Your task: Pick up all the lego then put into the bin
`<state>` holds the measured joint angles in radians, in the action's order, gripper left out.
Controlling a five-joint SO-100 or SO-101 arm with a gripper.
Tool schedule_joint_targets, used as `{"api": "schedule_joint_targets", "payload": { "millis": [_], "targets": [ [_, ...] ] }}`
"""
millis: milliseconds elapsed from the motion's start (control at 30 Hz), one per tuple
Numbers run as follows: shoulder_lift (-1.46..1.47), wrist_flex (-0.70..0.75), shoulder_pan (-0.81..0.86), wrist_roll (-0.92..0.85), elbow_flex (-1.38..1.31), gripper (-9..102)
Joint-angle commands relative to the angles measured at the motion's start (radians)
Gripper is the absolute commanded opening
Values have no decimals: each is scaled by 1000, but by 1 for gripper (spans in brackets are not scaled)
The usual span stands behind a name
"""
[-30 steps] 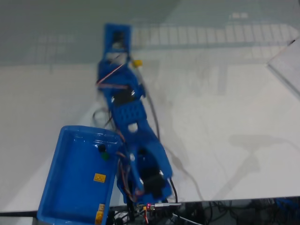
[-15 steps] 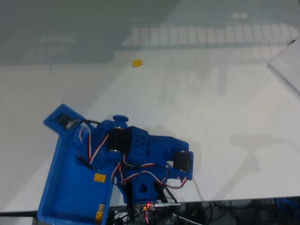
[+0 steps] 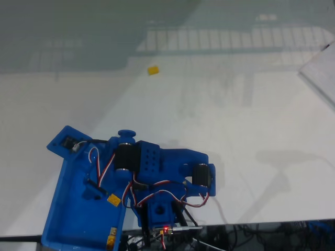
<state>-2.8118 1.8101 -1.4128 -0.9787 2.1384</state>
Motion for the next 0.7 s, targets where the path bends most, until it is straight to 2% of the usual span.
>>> {"api": "schedule_joint_targets", "payload": {
  "millis": [0,100,233,333,433,567,667],
  "targets": [
    [14,3,72,-38,-44,26],
    [34,-6,206,-97,-52,27],
    [69,-114,528,-238,-41,27],
    [98,-316,811,-308,3,27],
    [153,-614,1045,-290,87,27],
    [308,-874,1285,-293,156,27],
    [449,-1046,1414,-387,210,27]
  ]
}}
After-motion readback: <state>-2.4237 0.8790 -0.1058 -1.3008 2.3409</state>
